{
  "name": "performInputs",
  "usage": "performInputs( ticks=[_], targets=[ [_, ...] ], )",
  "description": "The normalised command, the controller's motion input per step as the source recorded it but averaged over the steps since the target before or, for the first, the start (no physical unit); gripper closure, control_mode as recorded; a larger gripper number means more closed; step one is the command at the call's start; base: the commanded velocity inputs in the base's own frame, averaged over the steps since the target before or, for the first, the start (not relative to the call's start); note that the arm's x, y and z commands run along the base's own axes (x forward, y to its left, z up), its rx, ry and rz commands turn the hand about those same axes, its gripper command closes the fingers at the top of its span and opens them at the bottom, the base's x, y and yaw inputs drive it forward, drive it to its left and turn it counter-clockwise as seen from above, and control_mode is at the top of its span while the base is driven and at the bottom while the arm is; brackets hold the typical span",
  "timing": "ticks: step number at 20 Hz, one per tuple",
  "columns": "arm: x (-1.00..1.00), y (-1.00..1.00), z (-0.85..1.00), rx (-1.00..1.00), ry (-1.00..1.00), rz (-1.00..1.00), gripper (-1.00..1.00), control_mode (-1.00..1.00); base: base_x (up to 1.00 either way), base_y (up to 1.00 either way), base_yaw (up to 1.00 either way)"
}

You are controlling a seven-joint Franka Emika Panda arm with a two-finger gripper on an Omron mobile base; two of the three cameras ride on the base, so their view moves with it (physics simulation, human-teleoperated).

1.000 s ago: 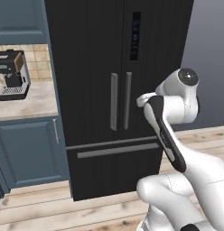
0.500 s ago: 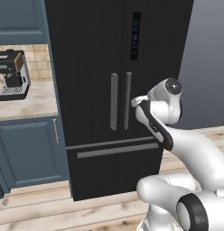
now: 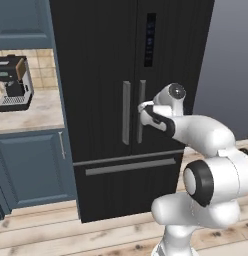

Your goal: Take the donuts from the fridge and place them on the empty tray on the dining counter.

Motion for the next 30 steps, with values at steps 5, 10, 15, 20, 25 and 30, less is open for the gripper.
performInputs(
  ticks=[5,10,15,20,25,30],
  targets=[
    [0.72,0.0,-0.14,0.0,0.01,0.0,-1.0,-1.0,0.0,0.0,0.0],
    [0.54,0.0,-0.23,0.0,0.0,0.0,-1.0,-1.0,0.0,0.0,0.0],
    [0.58,-0.02,-0.24,0.0,0.0,0.0,-1.0,-1.0,0.0,0.0,0.0],
    [0.66,-0.14,-0.21,0.0,0.0,0.01,-1.0,-1.0,0.0,0.0,0.0],
    [0.63,-0.01,-0.23,0.0,0.0,0.0,-1.0,-1.0,0.0,0.0,0.0],
    [0.67,0.0,-0.25,0.0,0.0,0.0,-1.0,-1.0,0.0,0.0,0.0]
  ],
)
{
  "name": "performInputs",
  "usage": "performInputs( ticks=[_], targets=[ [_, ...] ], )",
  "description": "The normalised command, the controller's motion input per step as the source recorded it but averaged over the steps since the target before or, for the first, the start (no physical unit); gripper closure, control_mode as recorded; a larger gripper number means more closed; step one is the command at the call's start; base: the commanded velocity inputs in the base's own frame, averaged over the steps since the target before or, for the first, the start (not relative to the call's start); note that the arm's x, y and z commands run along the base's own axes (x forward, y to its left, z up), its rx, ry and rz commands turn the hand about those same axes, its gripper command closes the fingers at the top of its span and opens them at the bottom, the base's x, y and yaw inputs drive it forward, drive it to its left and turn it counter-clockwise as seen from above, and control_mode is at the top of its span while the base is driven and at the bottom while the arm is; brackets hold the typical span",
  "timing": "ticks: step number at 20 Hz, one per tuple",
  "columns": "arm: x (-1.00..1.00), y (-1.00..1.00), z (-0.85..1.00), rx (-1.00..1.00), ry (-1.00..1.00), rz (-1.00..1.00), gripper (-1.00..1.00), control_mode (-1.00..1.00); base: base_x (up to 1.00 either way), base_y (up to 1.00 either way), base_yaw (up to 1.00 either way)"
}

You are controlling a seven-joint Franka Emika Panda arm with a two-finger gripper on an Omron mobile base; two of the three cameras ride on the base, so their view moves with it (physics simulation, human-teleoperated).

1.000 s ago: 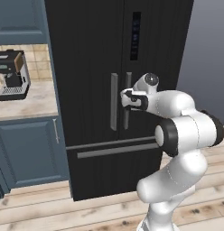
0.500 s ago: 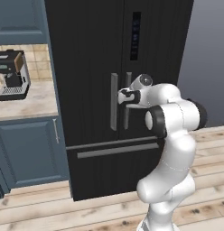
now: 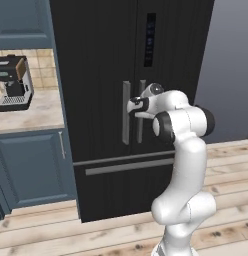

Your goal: Take the donuts from the fridge and place them on the empty tray on the dining counter.

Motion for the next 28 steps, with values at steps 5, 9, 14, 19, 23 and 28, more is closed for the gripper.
performInputs(
  ticks=[5,9,14,19,23,28],
  targets=[
    [0.74,0.0,-0.28,0.0,0.0,0.0,1.0,-1.0,0.0,0.0,0.0],
    [0.46,-0.43,-0.12,0.05,0.03,0.0,1.0,-1.0,0.0,0.0,0.0],
    [-0.24,-1.0,0.0,0.29,0.15,-0.09,1.0,-1.0,0.0,0.0,0.0],
    [-0.94,-1.0,0.0,0.28,-0.1,-0.05,1.0,-1.0,0.0,0.0,0.0],
    [-1.0,-1.0,0.0,0.16,-0.34,0.0,1.0,-1.0,0.0,0.0,0.0],
    [-1.0,-1.0,0.01,0.07,-0.16,0.03,1.0,-1.0,0.0,0.0,0.0]
  ],
)
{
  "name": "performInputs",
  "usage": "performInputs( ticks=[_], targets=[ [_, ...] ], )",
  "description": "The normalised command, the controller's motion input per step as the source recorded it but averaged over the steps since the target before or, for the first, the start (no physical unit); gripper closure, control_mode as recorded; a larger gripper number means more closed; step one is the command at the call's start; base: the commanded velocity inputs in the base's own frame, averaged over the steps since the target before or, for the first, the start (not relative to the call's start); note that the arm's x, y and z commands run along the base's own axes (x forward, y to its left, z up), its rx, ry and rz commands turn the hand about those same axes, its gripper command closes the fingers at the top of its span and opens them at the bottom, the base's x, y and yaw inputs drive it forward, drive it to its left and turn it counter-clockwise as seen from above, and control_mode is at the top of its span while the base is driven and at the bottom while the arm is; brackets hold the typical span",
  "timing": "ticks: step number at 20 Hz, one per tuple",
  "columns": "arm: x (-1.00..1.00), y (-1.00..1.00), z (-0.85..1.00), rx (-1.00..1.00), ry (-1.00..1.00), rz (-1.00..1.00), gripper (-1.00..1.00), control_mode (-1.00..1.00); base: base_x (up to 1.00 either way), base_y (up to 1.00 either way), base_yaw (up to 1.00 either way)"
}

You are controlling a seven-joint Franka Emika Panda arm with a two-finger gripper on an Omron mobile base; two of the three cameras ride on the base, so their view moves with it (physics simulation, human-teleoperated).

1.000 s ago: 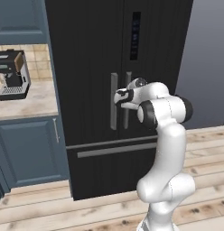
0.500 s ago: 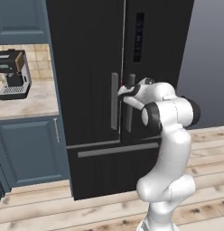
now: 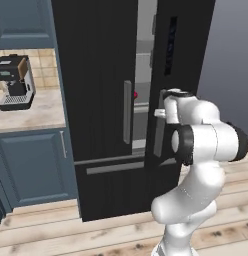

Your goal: Take the donuts from the fridge and place them on the empty tray on the dining counter.

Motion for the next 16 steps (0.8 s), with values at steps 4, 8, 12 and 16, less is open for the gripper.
performInputs(
  ticks=[4,8,12,16],
  targets=[
    [-1.0,-1.0,0.01,0.0,-0.14,0.02,1.0,-1.0,0.0,0.0,0.0],
    [-1.0,-1.0,0.66,0.02,-0.05,0.0,1.0,-1.0,0.0,0.0,0.0],
    [-1.0,-1.0,1.0,0.02,0.0,0.0,1.0,-1.0,0.0,0.0,0.0],
    [-1.0,-0.99,0.86,0.13,-0.02,-0.07,1.0,-1.0,0.0,0.0,0.0]
  ],
)
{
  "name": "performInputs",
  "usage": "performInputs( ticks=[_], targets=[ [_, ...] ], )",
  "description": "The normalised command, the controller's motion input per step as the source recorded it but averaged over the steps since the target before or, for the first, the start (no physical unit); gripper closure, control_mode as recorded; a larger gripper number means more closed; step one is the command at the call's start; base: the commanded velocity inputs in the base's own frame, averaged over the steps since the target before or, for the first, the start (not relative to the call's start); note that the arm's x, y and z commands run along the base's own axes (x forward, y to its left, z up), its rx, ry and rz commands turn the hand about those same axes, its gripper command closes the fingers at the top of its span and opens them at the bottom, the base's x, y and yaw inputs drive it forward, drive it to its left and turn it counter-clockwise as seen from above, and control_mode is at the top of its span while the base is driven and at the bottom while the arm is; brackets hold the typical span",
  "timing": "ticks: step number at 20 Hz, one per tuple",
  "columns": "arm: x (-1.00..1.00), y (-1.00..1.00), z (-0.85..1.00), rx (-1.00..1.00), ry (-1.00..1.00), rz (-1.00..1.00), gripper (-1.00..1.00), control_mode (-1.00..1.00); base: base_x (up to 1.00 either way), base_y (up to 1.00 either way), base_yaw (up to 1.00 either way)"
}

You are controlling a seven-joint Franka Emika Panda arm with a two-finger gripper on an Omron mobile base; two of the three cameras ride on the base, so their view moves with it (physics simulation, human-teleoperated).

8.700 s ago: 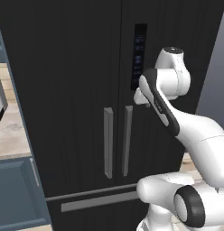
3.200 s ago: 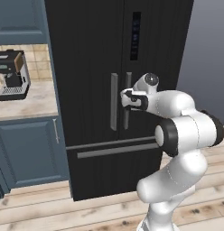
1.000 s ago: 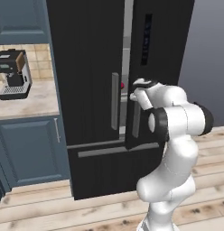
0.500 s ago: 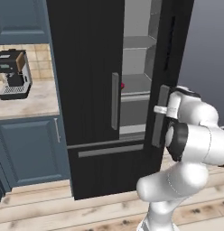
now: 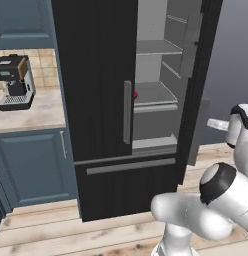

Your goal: Take the donuts from the fridge and place them on the empty tray on the dining counter.

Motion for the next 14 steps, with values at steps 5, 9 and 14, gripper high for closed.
performInputs(
  ticks=[5,9,14],
  targets=[
    [-1.0,0.46,0.27,0.08,-0.08,-0.23,1.0,-1.0,0.0,0.0,0.0],
    [-0.52,1.0,0.12,-0.05,-0.2,-0.3,1.0,-1.0,0.0,0.0,0.0],
    [0.0,1.0,0.61,-0.16,-0.13,-0.28,1.0,-1.0,0.0,0.0,0.0]
  ],
)
